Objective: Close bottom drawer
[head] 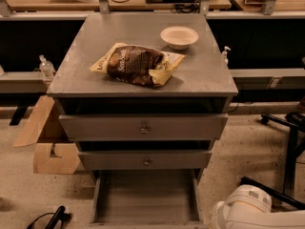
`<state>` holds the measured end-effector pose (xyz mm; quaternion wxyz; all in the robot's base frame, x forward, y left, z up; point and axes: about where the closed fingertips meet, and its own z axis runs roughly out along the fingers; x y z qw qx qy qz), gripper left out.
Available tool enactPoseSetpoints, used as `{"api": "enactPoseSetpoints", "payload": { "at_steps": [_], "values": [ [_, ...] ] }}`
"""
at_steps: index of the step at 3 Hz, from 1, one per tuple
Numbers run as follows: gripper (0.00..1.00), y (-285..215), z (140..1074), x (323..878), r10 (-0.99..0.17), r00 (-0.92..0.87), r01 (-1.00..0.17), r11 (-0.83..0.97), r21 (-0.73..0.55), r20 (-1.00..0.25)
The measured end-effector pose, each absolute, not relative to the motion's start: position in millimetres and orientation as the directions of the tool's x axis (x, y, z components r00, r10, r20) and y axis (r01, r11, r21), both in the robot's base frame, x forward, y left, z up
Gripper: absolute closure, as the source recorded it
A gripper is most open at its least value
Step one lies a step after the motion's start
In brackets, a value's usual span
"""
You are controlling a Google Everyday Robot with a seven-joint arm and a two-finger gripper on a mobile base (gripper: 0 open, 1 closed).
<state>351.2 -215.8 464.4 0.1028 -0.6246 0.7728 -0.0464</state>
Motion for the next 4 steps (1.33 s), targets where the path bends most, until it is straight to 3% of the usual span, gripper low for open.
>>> {"api": "enactPoseSetpoints", "payload": {
  "at_steps": [1, 2, 4],
  "values": [
    [0.92, -205.2, 436.5, 345.8, -0.968, -0.213, -0.963, 0.231, -0.139, -0.132],
    [1.0, -191.8, 365.6, 326.5, -0.925, -0.281, -0.954, 0.298, -0.03, -0.258],
    [1.0, -166.9, 263.0, 303.3, -0.829, -0.378, -0.922, 0.377, 0.088, -0.413]
  ]
}}
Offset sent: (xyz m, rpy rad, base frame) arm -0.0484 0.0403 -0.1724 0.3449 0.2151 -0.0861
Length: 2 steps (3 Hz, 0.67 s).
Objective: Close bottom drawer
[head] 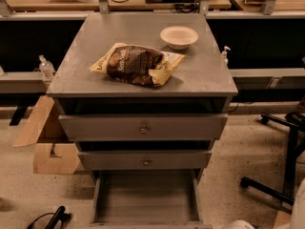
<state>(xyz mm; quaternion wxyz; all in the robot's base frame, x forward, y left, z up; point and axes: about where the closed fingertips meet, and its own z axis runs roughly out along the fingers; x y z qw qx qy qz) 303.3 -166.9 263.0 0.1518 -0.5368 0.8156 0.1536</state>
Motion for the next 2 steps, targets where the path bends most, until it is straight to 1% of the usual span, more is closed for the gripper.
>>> {"api": "enactPoseSetpoints", "payload": {
  "at_steps": [1, 2],
  "values": [
    [1.0, -147.1, 230.0, 306.6, -0.785, -0.387, -0.915, 0.39, 0.098, -0.484],
    [1.0, -132.1, 203.9, 315.4, -0.767, -0.379, -0.917, 0.387, 0.097, -0.517]
  ]
}}
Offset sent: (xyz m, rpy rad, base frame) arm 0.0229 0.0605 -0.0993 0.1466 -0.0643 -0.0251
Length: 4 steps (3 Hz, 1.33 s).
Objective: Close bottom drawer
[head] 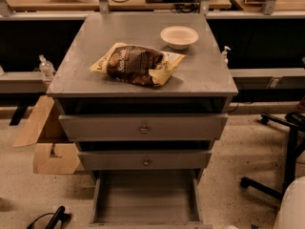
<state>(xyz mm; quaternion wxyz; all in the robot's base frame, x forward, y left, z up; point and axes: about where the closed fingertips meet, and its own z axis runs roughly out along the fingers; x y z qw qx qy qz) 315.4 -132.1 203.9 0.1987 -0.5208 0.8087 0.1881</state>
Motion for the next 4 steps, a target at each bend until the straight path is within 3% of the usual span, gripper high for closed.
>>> {"api": "enactPoseSetpoints", "payload": {
  "at_steps": [4],
  "values": [
    [1.0, -112.7, 129.9, 381.4, -0.757, -0.372, -0.91, 0.412, 0.049, -0.538]
  ]
}}
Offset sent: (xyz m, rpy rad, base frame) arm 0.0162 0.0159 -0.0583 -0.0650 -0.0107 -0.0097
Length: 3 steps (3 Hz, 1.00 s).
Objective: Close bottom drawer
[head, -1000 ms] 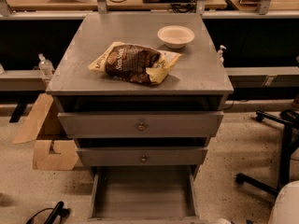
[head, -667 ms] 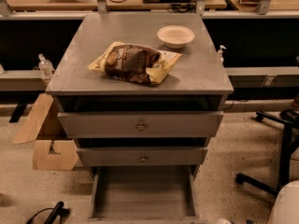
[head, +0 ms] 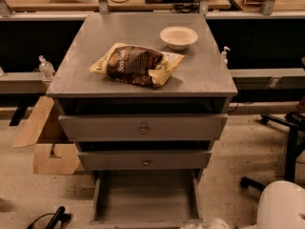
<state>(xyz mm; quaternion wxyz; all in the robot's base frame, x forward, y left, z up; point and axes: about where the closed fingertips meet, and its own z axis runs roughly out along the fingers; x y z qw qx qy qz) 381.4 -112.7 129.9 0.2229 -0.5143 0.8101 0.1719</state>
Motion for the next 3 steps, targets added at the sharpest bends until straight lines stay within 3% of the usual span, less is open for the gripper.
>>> {"api": "enactPoseSetpoints", "payload": {
  "at_steps": [3],
  "values": [
    [1.0, -116.1, 137.3, 405.5, -0.758, -0.36, -0.906, 0.424, 0.009, -0.544]
  ]
}}
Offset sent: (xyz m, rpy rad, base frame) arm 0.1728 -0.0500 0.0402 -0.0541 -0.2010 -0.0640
